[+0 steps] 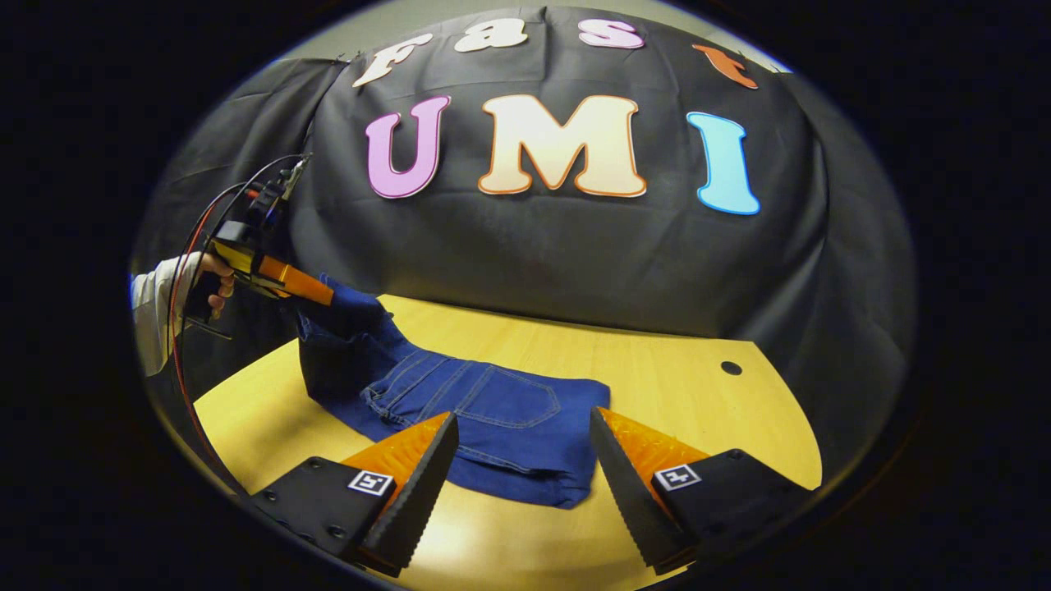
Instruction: Grasp the waist and the cuffs of the jeans and fold them to make the two legs overlap; first hold the waist and fold one-third of the jeans toward the cuffs, then hold the cuffs and fold the remaining one-third in the same direction to finish folding.
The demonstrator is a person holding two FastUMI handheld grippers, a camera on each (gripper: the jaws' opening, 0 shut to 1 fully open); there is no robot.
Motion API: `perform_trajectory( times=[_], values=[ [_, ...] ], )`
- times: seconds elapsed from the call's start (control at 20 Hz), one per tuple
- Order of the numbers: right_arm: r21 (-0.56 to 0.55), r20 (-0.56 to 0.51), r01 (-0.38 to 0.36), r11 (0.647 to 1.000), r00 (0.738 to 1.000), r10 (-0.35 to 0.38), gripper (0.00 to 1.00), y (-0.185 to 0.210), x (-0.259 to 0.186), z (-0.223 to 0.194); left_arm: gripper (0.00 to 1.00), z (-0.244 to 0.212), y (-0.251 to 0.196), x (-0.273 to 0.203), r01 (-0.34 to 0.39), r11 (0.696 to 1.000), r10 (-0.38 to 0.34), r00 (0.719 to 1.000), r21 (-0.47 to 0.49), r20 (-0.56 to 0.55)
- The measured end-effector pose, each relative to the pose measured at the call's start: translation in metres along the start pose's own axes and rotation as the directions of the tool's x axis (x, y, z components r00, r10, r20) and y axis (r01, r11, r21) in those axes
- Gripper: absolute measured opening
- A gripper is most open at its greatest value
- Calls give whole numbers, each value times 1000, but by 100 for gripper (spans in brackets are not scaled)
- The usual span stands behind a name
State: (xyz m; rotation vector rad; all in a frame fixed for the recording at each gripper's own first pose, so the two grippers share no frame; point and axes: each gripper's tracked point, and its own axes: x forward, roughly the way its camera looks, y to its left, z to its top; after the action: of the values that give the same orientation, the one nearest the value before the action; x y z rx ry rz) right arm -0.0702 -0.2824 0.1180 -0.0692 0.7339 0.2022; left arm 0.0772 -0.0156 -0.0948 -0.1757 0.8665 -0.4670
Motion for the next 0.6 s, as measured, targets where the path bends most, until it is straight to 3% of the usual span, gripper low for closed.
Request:
perform_trajectory(
  times=[0.2, 0.3, 0.45, 0.6],
  values=[
    [15, 30, 24, 1000, 999, -24, 99, -40, -20, 8, 0, -11, -87, 29, 90, 995, -89, 995, 38, -33],
    [36, 34, 30, 999, 999, -31, 99, -58, -28, 8, 0, -23, -115, 49, 103, 992, -100, 994, 71, -52],
    [37, 37, 46, 998, 998, -47, 99, -84, -40, 4, 0, -47, -146, 82, 106, 991, -99, 992, 86, -78],
    [50, 44, 51, 997, 998, -53, 99, -104, -43, 3, 0, -80, -157, 115, 60, 993, -48, 993, 104, -112]
  ],
)
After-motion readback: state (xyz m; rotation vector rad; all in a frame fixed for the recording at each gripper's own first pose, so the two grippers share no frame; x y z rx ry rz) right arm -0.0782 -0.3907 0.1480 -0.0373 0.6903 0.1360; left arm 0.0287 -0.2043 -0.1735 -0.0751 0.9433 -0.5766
